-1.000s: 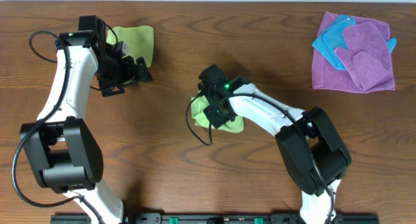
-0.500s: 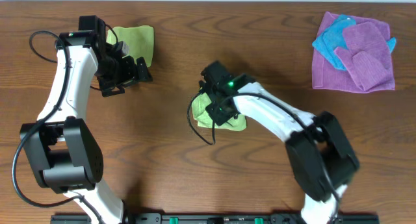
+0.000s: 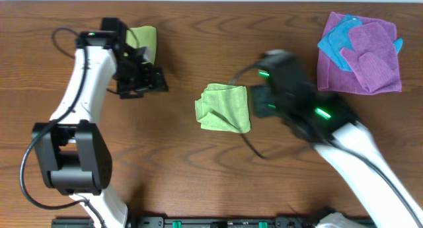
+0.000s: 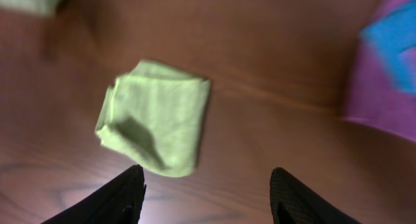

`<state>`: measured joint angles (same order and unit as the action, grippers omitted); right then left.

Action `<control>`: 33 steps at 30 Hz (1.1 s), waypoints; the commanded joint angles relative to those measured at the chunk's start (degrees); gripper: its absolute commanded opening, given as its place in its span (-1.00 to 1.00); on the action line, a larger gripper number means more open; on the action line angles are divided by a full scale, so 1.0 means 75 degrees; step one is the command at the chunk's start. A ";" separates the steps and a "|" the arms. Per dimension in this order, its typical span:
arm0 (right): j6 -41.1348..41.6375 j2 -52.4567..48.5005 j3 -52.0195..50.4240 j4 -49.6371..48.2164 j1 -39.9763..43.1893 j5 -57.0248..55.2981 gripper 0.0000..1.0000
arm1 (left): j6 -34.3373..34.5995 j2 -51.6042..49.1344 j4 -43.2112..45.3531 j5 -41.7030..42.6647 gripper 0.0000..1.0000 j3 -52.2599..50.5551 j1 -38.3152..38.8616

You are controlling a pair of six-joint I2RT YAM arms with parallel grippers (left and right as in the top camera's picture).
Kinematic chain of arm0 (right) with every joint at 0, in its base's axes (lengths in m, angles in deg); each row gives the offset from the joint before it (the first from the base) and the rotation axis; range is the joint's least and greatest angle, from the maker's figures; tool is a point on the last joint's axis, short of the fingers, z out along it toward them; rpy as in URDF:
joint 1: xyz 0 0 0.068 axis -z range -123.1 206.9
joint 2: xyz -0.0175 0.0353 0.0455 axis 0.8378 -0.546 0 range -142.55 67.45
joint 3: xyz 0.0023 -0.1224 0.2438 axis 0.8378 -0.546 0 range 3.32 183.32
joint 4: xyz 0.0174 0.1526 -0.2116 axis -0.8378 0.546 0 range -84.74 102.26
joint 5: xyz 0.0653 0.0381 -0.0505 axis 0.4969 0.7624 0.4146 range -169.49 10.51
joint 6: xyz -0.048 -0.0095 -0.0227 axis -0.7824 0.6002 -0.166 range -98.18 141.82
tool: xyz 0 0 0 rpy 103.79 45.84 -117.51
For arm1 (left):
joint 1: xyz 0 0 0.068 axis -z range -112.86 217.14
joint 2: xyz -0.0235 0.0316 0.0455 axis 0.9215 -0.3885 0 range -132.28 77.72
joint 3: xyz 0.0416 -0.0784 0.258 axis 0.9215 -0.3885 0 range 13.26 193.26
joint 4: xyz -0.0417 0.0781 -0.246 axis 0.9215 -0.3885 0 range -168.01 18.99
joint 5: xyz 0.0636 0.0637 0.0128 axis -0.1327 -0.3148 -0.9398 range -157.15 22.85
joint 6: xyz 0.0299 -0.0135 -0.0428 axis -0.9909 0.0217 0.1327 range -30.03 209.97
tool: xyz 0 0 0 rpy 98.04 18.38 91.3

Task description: Fold the cloth

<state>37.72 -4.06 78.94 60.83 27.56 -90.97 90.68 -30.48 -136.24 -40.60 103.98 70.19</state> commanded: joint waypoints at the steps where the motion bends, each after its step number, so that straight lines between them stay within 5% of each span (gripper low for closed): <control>1: -0.0513 0.1582 -0.0694 0.0085 0.0498 -0.0469 0.24 | -0.0210 0.0347 0.0058 -0.0047 0.69 -0.0044 0.0341; 7: -0.1953 0.5144 -0.2859 -0.0315 0.2600 -0.0469 0.36 | 0.0108 0.0402 0.0099 0.0070 0.70 -0.0044 0.0708; 11: -0.1891 0.6111 -0.3439 -0.0350 0.3867 -0.0280 0.34 | 0.0221 0.0402 0.0096 0.0073 0.72 -0.0044 0.0868; 12: -0.1874 0.6210 -0.3477 -0.0315 0.4092 -0.0207 0.39 | 0.0224 0.0402 0.0096 0.0073 0.72 -0.0044 0.0918; 14: -0.1303 0.6257 -0.3512 0.0029 0.4409 -0.0207 0.98 | 0.0254 0.0402 0.0102 0.0067 0.82 -0.0044 0.1020; 33: -0.1096 0.6225 -0.3520 0.0638 0.4532 -0.0210 0.98 | 0.0245 0.0402 0.0708 -0.0015 0.91 -0.0044 0.1169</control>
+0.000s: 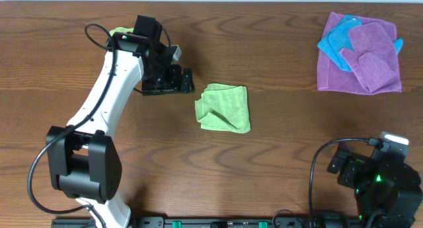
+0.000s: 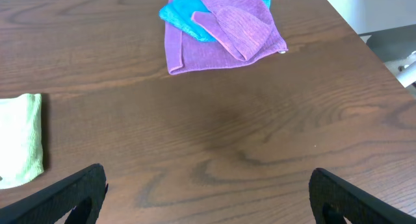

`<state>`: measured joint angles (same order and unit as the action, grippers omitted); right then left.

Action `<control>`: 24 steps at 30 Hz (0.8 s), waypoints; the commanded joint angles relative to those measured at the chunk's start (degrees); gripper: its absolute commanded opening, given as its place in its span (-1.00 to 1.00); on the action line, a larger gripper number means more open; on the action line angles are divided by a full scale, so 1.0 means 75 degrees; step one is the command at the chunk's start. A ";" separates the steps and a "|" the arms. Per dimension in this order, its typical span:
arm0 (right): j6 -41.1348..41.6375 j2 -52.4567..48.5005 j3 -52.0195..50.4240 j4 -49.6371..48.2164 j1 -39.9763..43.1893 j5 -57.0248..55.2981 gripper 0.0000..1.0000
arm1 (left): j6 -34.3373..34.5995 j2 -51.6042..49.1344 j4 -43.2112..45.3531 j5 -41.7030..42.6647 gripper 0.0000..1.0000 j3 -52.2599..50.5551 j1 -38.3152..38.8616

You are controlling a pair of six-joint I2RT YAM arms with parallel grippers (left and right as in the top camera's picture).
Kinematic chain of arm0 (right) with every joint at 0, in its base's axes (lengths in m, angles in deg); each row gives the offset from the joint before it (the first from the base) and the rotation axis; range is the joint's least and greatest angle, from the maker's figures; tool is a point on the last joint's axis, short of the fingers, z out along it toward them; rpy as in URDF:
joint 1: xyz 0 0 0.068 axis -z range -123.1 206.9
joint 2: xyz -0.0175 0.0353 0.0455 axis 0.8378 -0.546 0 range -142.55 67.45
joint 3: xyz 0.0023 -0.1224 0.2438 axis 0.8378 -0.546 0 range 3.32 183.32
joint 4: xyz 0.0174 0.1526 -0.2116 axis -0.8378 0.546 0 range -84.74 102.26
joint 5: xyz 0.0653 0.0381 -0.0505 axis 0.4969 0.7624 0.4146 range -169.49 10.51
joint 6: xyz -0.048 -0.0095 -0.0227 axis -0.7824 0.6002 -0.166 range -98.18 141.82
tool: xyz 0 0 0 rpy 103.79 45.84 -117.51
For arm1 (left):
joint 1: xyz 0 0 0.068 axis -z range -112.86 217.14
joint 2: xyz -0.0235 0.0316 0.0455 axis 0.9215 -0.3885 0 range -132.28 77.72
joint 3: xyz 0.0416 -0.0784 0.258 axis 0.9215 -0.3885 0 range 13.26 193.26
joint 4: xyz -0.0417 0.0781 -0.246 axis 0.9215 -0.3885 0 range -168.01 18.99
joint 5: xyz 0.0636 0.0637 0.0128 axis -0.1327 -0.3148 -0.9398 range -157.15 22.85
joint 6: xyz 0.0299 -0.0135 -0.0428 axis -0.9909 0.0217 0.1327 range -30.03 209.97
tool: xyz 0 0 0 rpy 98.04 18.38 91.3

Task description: Fold the cloth

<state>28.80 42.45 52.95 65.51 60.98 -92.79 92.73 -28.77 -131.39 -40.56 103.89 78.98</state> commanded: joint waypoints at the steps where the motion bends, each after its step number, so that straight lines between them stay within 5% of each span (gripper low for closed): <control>1: 0.0093 0.0023 -0.0055 0.0015 0.0076 0.0032 0.99 | -0.0029 0.0175 0.0093 -0.0023 0.90 -0.0032 -0.0003; 6: 0.0090 0.0050 -0.0227 0.0848 0.0041 0.0032 0.99 | -0.0029 0.0175 0.0076 -0.0023 0.90 -0.0032 -0.0003; 11: 0.0093 0.0114 -0.1032 -0.0892 -0.0192 0.0032 0.98 | -0.0026 0.0175 0.0026 -0.0023 0.91 -0.0032 -0.0003; 24: 0.0093 0.1451 -0.3771 -0.2060 -0.1035 0.0032 0.99 | -0.0023 0.0175 -0.0093 -0.0026 0.91 -0.0032 -0.0003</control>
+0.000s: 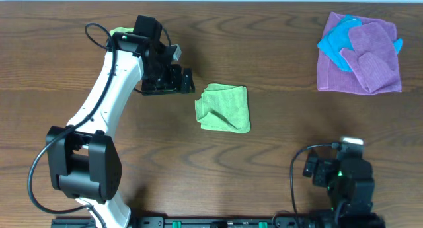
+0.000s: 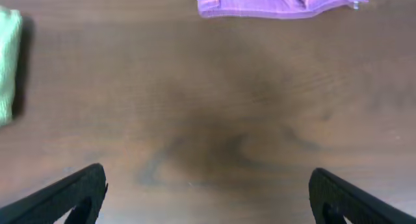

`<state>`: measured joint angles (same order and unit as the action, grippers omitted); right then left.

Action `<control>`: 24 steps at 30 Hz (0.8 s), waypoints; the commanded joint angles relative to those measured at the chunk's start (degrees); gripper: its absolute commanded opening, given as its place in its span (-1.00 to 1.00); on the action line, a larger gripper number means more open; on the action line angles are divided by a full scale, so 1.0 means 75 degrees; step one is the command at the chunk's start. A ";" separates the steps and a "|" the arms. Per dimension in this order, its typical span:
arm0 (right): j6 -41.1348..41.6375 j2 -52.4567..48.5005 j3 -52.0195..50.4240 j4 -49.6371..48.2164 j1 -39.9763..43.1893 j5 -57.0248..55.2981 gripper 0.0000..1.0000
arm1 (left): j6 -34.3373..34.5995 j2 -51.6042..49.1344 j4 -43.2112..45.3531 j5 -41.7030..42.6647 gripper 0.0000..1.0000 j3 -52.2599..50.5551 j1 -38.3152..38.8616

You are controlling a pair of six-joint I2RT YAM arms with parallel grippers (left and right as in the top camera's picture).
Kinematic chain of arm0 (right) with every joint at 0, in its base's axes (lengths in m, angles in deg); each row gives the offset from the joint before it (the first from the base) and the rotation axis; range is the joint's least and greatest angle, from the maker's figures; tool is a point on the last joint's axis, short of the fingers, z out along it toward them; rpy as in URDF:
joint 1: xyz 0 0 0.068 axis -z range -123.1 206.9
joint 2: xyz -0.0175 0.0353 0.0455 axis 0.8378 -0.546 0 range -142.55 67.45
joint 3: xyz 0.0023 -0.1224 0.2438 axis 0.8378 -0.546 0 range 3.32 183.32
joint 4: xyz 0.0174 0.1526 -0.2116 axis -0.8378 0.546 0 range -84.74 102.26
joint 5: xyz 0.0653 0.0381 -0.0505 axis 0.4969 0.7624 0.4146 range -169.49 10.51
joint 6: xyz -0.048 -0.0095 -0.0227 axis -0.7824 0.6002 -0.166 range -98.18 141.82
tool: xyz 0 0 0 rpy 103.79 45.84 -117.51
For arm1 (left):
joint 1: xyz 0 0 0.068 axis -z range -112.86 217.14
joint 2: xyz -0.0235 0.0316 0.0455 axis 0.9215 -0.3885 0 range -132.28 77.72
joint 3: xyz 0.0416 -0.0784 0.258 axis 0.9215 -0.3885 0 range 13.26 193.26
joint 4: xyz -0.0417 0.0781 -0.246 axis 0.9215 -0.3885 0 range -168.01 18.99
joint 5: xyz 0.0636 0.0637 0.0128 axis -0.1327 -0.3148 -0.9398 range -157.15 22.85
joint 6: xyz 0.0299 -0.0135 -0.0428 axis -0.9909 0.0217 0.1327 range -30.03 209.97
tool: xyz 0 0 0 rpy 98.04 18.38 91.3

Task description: Fold the cloth

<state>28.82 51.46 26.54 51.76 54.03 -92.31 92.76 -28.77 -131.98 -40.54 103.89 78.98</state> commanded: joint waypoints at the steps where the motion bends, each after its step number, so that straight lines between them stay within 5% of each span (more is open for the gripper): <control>1: 0.0087 0.0318 -0.0440 -0.0539 -0.0143 -0.0032 0.99 | -0.0026 0.0175 -0.0009 -0.0029 0.90 -0.0032 -0.0003; 15: 0.0090 0.0396 -0.1920 -0.1772 -0.0370 -0.0032 0.98 | 0.0023 0.0175 0.0020 -0.0015 0.90 -0.0032 -0.0003; 24: 0.0087 0.0396 -0.1920 -0.1775 -0.0370 -0.0032 0.99 | 0.1233 0.0175 -0.0012 -0.0023 0.91 -0.0032 -0.0003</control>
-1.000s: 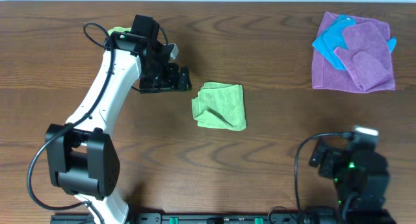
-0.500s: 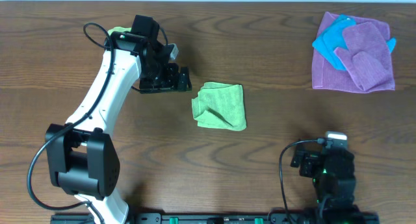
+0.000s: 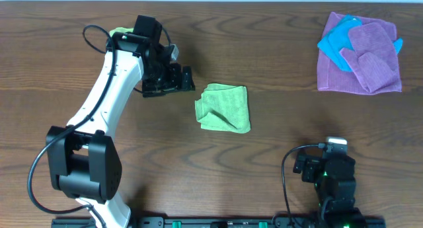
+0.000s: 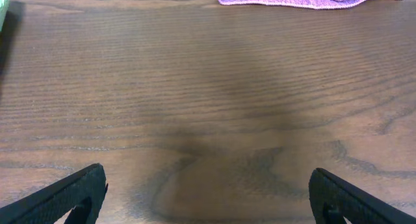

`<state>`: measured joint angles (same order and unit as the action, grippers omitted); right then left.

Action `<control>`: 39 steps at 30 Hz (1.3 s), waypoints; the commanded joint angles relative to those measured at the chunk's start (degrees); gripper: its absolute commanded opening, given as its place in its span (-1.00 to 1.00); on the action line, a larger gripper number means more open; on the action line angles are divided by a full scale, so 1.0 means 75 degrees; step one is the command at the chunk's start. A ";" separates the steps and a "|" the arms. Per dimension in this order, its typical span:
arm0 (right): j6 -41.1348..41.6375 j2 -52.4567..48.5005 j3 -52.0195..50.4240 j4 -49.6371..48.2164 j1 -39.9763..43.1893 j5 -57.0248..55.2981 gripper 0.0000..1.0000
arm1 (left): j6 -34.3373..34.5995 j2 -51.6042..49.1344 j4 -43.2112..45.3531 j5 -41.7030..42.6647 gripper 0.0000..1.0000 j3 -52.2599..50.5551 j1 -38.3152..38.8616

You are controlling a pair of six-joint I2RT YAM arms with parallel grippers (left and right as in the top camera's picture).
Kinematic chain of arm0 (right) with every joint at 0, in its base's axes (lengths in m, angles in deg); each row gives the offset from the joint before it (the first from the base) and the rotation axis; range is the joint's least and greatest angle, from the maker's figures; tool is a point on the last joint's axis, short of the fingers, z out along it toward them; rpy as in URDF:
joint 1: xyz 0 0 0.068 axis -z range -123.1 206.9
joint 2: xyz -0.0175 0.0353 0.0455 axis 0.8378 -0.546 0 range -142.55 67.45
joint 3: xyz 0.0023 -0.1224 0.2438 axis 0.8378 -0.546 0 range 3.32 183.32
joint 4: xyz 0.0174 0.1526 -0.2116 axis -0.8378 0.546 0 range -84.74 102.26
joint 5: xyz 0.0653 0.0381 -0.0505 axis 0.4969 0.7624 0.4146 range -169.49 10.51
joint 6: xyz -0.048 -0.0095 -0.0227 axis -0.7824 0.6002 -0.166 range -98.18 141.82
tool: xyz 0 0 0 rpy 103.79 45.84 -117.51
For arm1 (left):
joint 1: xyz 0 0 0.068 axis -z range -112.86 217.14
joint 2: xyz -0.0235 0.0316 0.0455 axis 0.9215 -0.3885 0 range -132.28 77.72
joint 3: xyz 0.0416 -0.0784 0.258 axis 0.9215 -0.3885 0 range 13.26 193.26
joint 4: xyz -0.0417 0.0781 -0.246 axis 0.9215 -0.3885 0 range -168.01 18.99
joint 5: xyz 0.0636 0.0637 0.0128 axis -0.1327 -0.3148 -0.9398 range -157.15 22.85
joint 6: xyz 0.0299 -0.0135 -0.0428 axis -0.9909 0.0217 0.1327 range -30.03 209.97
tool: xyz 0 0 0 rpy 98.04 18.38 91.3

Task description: Fold the cloth

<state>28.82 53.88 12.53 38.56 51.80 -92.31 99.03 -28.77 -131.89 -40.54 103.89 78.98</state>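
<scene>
A light green cloth (image 3: 223, 108) lies folded into a rumpled square at the table's middle; its edge shows at the far left (image 4: 2, 8) of the right wrist view. My left gripper (image 3: 188, 80) hovers just left of and behind the cloth, pointing at it; its fingers look spread, with nothing in them. My right gripper (image 4: 208, 198) is open over bare wood, with the arm (image 3: 328, 172) pulled back to the front edge, far from the cloth.
A pile of purple and blue cloths (image 3: 360, 53) lies at the back right, its edge visible in the right wrist view. Another green cloth (image 3: 119, 33) peeks out behind the left arm at the back left.
The right arm has shifted slightly left at the front edge, and its camera now sits lower over the wood. The left arm and the green cloth have hardly moved.
My right gripper was open right beside the folded green cloth while the left gripper was by the back-left green cloth. Then the right arm was back at the front right edge and the left gripper was close to the middle cloth. Both have stayed about there since.
</scene>
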 commanded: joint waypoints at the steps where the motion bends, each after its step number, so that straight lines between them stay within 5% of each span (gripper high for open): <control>1: 0.0090 0.0073 -0.0052 -0.0015 -0.0073 -0.0032 0.99 | 0.0396 0.0175 -0.0023 -0.0026 0.90 -0.0032 -0.0003; 11: 0.0090 0.0073 -0.0052 -0.0015 -0.0073 -0.0032 0.98 | 0.0624 0.0175 0.0224 0.0026 0.90 -0.0032 -0.0029; 14: 0.0090 0.0073 -0.0052 -0.0015 -0.0073 -0.0032 0.98 | 0.3139 0.0172 0.1087 0.0239 0.90 -0.0032 -0.0012; 21: 0.0090 0.0073 -0.0052 -0.0015 -0.0073 -0.0032 0.98 | 0.4870 -0.0085 0.2218 -0.0023 0.91 -0.0032 0.0632; 32: 0.0087 0.0073 -0.0052 -0.0015 -0.0073 -0.0032 0.99 | 0.4744 -0.1839 0.2515 0.0035 0.97 -0.0032 0.0790; 36: 0.0087 0.0073 -0.0052 -0.0015 -0.0073 -0.0032 0.99 | 0.4033 -0.2049 0.2608 0.0178 0.82 -0.0032 0.0775; 39: 0.0090 0.0073 -0.0052 -0.0015 -0.0073 -0.0032 0.99 | 0.3754 -0.2087 0.2611 0.0230 0.47 -0.0032 0.0790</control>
<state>28.82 54.01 12.53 38.45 51.80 -92.33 131.33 -43.31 -112.31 -39.10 103.61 84.79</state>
